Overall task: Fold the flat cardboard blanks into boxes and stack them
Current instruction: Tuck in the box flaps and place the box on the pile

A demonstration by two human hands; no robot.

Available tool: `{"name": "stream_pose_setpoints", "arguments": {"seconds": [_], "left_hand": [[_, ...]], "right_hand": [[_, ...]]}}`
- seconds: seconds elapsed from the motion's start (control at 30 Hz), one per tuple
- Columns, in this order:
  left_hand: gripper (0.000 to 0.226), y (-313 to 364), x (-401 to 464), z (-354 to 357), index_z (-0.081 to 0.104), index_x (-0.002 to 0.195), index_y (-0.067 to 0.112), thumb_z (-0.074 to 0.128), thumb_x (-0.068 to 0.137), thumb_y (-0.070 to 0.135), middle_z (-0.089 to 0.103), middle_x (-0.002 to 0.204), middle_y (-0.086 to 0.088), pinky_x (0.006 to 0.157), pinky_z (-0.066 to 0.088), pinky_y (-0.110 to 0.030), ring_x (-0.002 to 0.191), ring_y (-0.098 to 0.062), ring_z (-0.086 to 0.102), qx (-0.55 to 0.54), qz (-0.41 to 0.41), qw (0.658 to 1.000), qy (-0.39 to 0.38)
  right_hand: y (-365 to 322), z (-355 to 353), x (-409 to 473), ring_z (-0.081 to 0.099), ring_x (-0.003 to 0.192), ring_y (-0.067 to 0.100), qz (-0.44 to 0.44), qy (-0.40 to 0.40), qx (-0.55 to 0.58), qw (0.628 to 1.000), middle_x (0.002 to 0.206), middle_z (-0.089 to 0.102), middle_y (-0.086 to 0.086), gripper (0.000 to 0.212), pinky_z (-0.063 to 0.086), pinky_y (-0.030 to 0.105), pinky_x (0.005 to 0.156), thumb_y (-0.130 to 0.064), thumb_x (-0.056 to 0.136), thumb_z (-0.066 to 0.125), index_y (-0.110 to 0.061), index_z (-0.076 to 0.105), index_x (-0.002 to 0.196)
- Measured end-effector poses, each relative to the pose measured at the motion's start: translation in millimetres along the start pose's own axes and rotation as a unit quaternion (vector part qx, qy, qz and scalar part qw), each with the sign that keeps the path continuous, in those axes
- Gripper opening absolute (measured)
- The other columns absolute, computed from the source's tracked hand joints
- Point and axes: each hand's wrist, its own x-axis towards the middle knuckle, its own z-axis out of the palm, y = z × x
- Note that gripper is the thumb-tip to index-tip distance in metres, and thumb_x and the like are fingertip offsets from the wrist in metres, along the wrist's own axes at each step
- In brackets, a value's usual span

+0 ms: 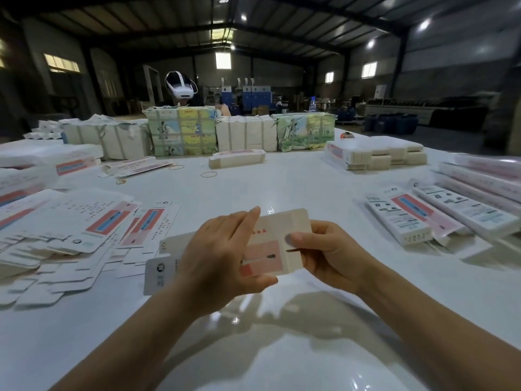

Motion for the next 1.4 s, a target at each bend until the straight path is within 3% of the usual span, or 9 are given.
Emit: {"name": "stream_pose_setpoints", "arguments": {"seconds": [0.2,0.37,0.53,0.63,0.87,1.07,1.2,1.3,1.4], "left_hand": [[0.108,2,0,-3,0.048,0.129,-0.009,0.060,0.060,0.073,0.061,0.117,-0.019,0.087,0.048,-0.045,0.098,-0.035,0.061,0.008,0.021,1.000,-0.013],[0.099,4,-1,-1,0.058,0.117,-0.006,0.081,0.046,0.059,0.065,0.106,-0.018,0.080,0.051,-0.043,0.088,-0.035,0.064,0.031,-0.002,0.999,-0.008],[0.091,9,4,-2,0.063,0.110,-0.004,0.088,0.042,0.052,0.068,0.099,-0.016,0.072,0.053,-0.041,0.081,-0.033,0.066,0.069,-0.012,0.998,-0.003],[0.075,11,6,-3,0.068,0.100,0.000,0.091,0.044,0.042,0.071,0.087,-0.012,0.059,0.053,-0.035,0.066,-0.030,0.067,0.060,-0.032,0.998,0.016],[0.092,2,1,-5,0.061,0.114,0.001,0.087,0.043,0.054,0.068,0.095,-0.012,0.059,0.053,-0.035,0.071,-0.027,0.064,0.043,-0.037,0.998,-0.039],[0.079,-7,0,-14,0.064,0.110,0.005,0.083,0.050,0.053,0.070,0.087,-0.008,0.050,0.051,-0.033,0.063,-0.026,0.066,0.025,-0.089,0.995,-0.026],[0.071,-11,-1,-21,0.061,0.112,0.016,0.065,0.061,0.066,0.070,0.090,0.001,0.056,0.051,-0.033,0.065,-0.027,0.064,-0.039,-0.177,0.983,0.007],[0.079,-11,-1,-20,0.055,0.118,0.023,0.049,0.059,0.076,0.067,0.097,0.006,0.058,0.049,-0.028,0.067,-0.019,0.058,-0.075,-0.216,0.974,0.007],[0.080,-9,-1,-16,0.051,0.122,0.027,0.049,0.059,0.077,0.064,0.104,0.008,0.054,0.043,-0.020,0.070,-0.012,0.054,-0.099,-0.210,0.973,-0.001]], "right_hand": [[-2,3,-2,0.070,0.076,0.022,-0.031,-0.014,-0.007,0.999,0.086,0.072,0.013,0.017,0.057,0.026,0.065,-0.001,0.076,0.065,-0.003,0.075,0.091],[-3,10,-5,0.070,0.076,0.027,-0.077,0.066,-0.191,0.976,0.084,0.072,0.008,0.029,0.056,0.030,0.054,0.008,0.086,0.056,-0.016,0.071,0.093],[0,12,-5,0.067,0.063,0.027,-0.154,0.155,-0.314,0.924,0.070,0.069,0.002,0.033,0.057,0.033,0.048,0.009,0.083,0.058,-0.021,0.069,0.078],[4,8,-6,0.063,0.048,0.024,-0.173,0.159,-0.328,0.915,0.058,0.064,0.000,0.019,0.055,0.032,0.047,0.009,0.085,0.057,-0.005,0.066,0.075],[0,6,-4,0.065,0.053,0.027,-0.161,0.157,-0.302,0.927,0.074,0.068,0.017,0.018,0.055,0.034,0.047,0.010,0.085,0.056,-0.002,0.069,0.084],[-4,-1,-3,0.065,0.055,0.027,-0.193,0.198,-0.188,0.943,0.074,0.070,0.015,0.016,0.056,0.032,0.052,0.000,0.089,0.059,-0.003,0.064,0.103],[2,3,-7,0.063,0.061,0.019,-0.329,0.311,-0.245,0.857,0.078,0.067,0.004,0.023,0.055,0.032,0.054,-0.001,0.091,0.055,-0.022,0.063,0.097],[14,13,-8,0.060,0.067,0.016,-0.394,0.264,-0.417,0.775,0.088,0.060,-0.003,0.023,0.052,0.034,0.052,0.000,0.087,0.055,-0.012,0.069,0.100],[22,21,-6,0.057,0.072,0.013,-0.392,0.232,-0.472,0.755,0.096,0.056,-0.001,0.035,0.053,0.033,0.056,-0.004,0.086,0.052,-0.002,0.062,0.119]]}}
